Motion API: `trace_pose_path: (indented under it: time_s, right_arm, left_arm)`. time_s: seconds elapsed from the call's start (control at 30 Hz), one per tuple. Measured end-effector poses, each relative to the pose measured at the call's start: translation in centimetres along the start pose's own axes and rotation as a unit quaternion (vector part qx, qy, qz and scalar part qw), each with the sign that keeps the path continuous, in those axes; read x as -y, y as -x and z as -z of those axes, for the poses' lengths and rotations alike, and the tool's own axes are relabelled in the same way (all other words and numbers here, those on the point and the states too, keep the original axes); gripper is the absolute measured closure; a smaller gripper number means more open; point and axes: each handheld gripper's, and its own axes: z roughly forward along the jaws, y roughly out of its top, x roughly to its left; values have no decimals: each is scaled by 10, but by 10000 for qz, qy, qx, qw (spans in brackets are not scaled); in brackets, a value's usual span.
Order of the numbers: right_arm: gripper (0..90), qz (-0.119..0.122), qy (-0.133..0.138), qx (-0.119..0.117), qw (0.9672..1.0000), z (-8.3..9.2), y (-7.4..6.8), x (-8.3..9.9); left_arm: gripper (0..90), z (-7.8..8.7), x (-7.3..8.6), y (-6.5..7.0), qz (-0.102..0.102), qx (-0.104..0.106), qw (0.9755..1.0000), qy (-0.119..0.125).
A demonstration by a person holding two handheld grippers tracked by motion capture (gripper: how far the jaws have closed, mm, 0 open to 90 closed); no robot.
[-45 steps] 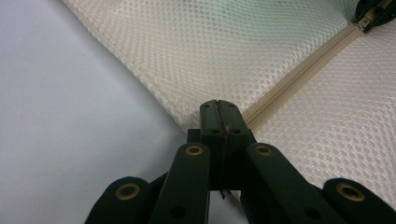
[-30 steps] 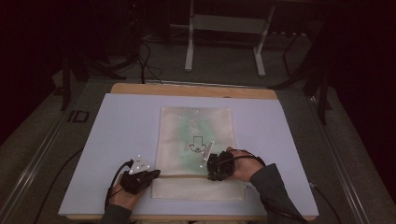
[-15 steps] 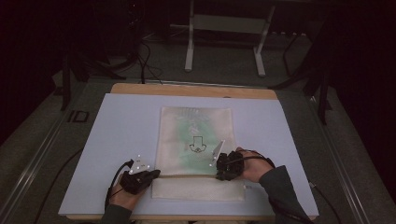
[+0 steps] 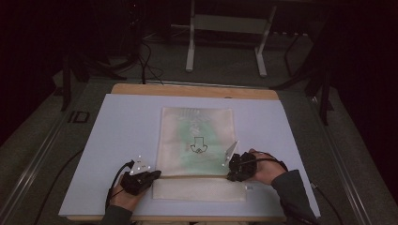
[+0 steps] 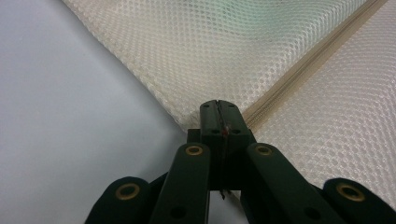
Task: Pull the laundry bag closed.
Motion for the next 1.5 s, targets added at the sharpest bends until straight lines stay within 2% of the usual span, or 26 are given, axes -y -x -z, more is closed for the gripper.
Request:
trace_pose_path:
  time_s: [0.4,0.67,0.7,0.8,0.93,1.27,1.5]
  right_arm:
    - [821,-269,37,47,9996,6,4,29]
    - [814,-288,14,45,9996,7,4,29]
    - [802,-282,6,49,9996,7,4,29]
    - [662,-332,-59,58,9994,5,6,29]
    - [595,-369,188,60,9991,10,6,30]
    - [569,-335,453,306,9979,25,4,25]
    - [568,-381,486,361,9974,32,5,32]
  left_arm:
    - [896,0,0,0,1,1,10000,1]
    - [896,0,0,0,7,3,10000,5]
    - [895,0,0,0,5,2,10000,6]
    - [895,0,0,0,0,-3,10000,10]
    - [895,0,0,0,-11,-9,10000,6]
    - [894,0,0,0,6,-2,10000,12]
    - [894,0,0,0,9,-3,10000,12]
